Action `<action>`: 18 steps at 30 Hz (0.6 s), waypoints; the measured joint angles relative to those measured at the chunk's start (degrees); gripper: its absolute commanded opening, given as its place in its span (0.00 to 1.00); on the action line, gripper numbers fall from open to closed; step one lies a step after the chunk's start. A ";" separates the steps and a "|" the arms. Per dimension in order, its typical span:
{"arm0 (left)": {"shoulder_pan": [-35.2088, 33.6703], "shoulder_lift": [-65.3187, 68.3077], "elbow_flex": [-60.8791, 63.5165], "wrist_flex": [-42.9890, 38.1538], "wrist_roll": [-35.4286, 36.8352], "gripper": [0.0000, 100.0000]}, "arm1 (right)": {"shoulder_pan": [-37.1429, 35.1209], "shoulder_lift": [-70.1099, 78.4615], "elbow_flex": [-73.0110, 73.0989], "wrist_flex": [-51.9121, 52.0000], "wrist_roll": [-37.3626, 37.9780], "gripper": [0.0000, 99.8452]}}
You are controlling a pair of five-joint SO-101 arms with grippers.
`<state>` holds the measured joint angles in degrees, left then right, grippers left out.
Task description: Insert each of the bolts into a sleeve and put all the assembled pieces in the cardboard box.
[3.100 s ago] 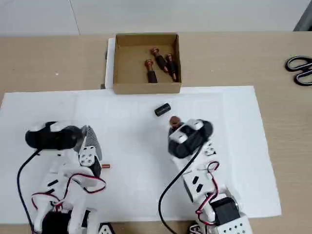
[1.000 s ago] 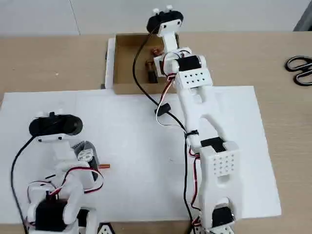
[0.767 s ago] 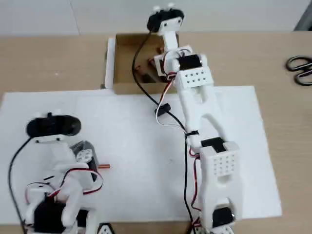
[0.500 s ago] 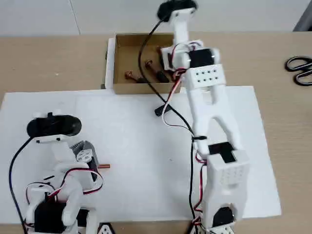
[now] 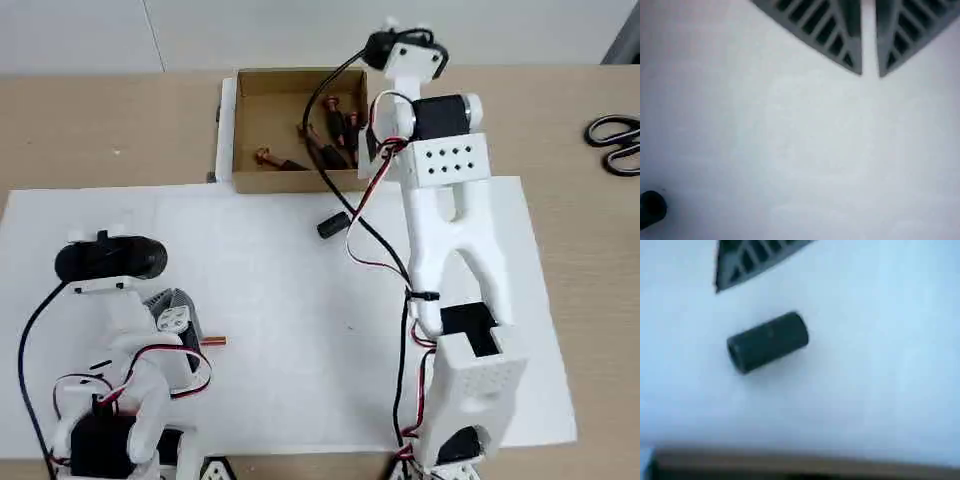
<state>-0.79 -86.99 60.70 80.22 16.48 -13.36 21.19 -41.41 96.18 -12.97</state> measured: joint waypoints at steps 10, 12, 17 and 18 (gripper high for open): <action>0.00 0.00 0.00 0.00 0.00 0.01 | -0.97 2.37 0.00 0.53 -7.21 0.27; 0.00 0.00 0.00 0.00 0.00 0.01 | -0.97 4.22 0.00 0.53 -9.49 0.27; 0.00 0.00 0.00 0.00 0.00 0.01 | -2.90 7.74 0.00 0.53 -16.26 0.27; 0.00 0.00 0.00 0.00 0.00 0.01 | -3.43 8.26 0.00 0.53 -17.49 0.27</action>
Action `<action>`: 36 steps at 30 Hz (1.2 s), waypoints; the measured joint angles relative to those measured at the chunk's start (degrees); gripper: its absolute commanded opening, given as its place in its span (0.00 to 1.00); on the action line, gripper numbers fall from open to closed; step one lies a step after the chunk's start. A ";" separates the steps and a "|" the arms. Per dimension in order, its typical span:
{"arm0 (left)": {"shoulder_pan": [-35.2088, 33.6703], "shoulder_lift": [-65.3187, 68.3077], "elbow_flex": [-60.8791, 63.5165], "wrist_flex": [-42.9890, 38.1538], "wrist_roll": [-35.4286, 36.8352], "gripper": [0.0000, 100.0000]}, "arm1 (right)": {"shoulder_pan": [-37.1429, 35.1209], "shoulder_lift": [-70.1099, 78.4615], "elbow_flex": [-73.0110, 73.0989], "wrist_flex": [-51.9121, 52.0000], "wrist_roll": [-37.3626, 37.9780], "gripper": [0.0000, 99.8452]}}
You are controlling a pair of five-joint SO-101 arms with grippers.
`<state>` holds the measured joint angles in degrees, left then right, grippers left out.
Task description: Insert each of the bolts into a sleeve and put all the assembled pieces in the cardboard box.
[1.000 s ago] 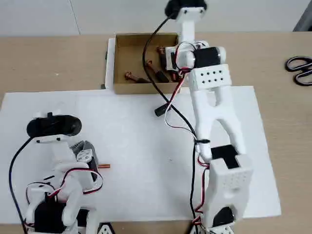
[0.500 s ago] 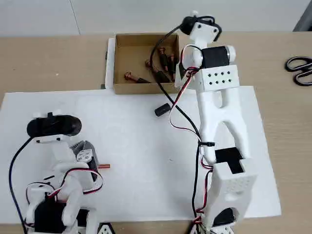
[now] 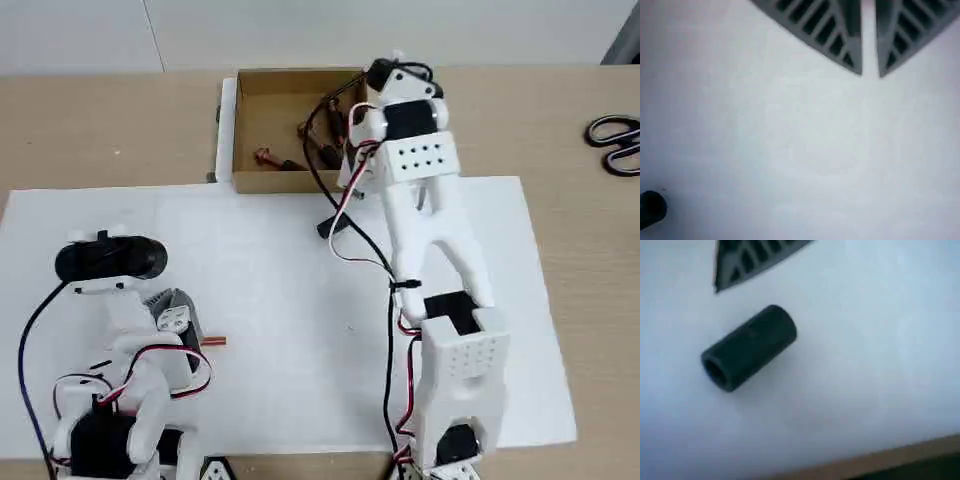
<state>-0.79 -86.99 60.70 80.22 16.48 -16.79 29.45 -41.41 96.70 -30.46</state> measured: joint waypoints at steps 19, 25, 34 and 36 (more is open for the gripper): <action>0.00 0.00 0.00 0.00 0.00 0.01 | -4.75 2.02 0.00 -6.51 -10.73 0.27; 0.00 0.00 0.00 0.00 0.00 0.01 | -5.36 6.15 0.00 -6.95 -14.33 0.27; 0.00 0.00 0.00 0.00 0.00 0.01 | -5.36 11.52 0.00 -9.05 -16.88 0.27; 0.00 0.00 0.00 0.00 0.00 0.01 | -5.27 11.60 0.00 -10.90 -16.88 0.24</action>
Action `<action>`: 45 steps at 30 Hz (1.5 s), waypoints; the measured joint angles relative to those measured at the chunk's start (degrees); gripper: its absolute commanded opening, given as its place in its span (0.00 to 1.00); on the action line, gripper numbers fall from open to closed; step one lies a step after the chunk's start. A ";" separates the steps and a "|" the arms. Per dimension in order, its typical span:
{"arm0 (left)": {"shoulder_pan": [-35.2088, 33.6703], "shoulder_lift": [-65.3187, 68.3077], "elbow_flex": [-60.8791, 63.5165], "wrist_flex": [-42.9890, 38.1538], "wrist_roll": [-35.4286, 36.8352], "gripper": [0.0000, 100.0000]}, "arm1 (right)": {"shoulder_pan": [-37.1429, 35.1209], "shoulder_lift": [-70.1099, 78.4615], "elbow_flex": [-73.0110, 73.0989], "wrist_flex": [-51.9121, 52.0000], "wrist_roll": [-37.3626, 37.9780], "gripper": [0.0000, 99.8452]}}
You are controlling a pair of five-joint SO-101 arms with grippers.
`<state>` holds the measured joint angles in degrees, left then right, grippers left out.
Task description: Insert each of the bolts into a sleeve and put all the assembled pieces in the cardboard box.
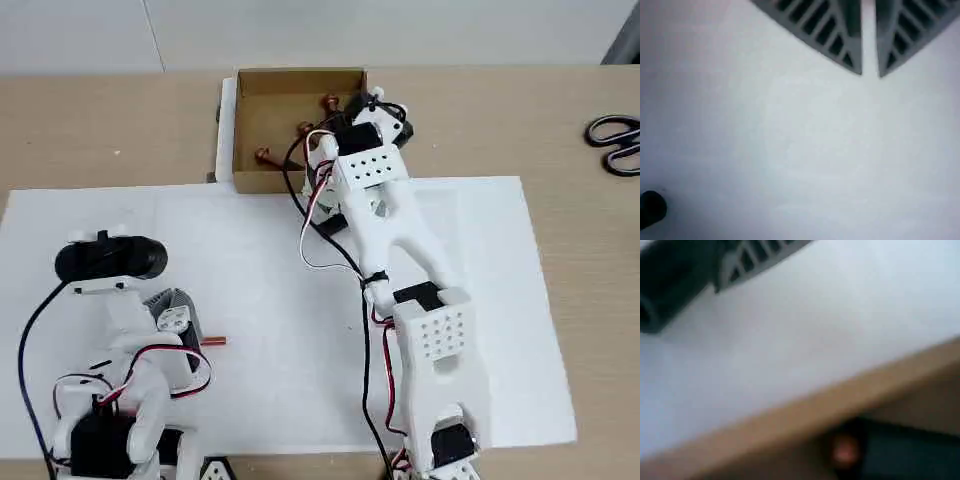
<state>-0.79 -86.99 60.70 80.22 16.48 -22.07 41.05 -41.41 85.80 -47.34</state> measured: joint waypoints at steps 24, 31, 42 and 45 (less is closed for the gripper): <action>-0.26 0.09 0.35 0.00 0.00 0.01 | -4.22 0.00 0.00 -2.90 0.88 0.26; -0.26 0.09 0.35 0.00 -0.09 0.01 | -4.13 0.44 0.00 -6.33 2.99 0.26; -0.26 0.09 0.35 0.00 -0.09 0.01 | -3.87 4.13 -0.35 -7.12 3.96 0.24; -0.26 0.09 0.35 0.00 -0.09 0.01 | -3.78 4.13 -0.35 -6.86 3.96 0.17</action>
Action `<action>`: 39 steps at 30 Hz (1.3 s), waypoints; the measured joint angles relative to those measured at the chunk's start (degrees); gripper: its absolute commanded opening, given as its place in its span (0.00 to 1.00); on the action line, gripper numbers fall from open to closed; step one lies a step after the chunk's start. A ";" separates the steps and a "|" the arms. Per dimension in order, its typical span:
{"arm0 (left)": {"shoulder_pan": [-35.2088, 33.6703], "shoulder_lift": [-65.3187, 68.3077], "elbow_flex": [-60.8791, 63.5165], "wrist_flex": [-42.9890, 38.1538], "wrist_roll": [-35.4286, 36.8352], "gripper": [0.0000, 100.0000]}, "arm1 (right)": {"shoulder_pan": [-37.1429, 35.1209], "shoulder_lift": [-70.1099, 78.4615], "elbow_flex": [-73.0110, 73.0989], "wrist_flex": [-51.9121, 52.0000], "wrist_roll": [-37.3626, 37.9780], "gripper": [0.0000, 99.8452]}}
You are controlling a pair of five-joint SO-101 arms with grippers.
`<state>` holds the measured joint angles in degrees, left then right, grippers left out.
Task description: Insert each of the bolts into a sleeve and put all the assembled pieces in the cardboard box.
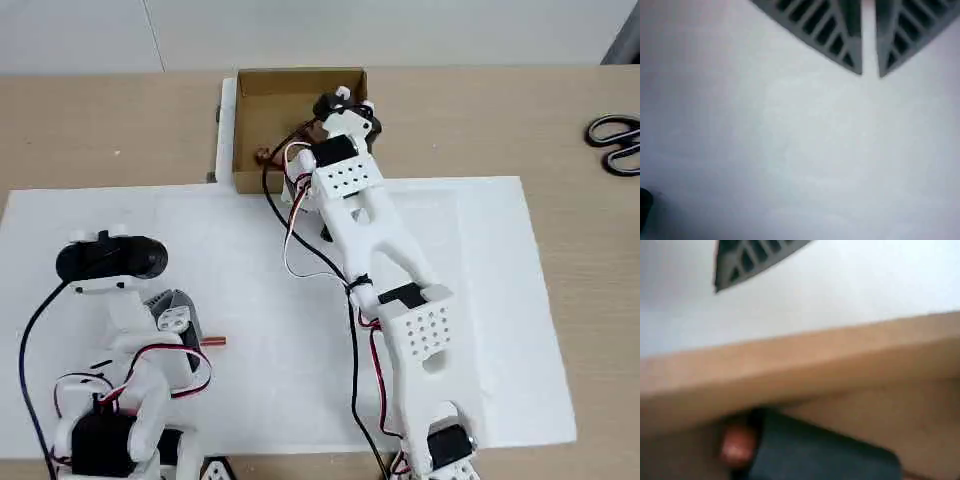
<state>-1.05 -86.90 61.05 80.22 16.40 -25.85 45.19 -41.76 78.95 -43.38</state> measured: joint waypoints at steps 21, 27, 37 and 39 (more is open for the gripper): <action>0.00 0.00 0.00 0.00 0.00 0.01 | -1.58 0.00 -0.44 8.70 1.23 0.10; 0.00 0.00 0.00 0.00 0.00 0.01 | -2.11 0.00 -0.44 10.64 1.32 0.10; 0.00 -0.09 1.49 0.00 0.00 0.01 | -2.11 2.46 -1.93 12.04 3.16 0.10; 0.00 -0.09 1.49 0.00 0.00 0.01 | -2.11 2.81 -2.02 12.57 3.34 0.10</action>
<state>-1.05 -86.99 62.55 80.22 16.40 -27.96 48.00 -43.78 91.52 -40.04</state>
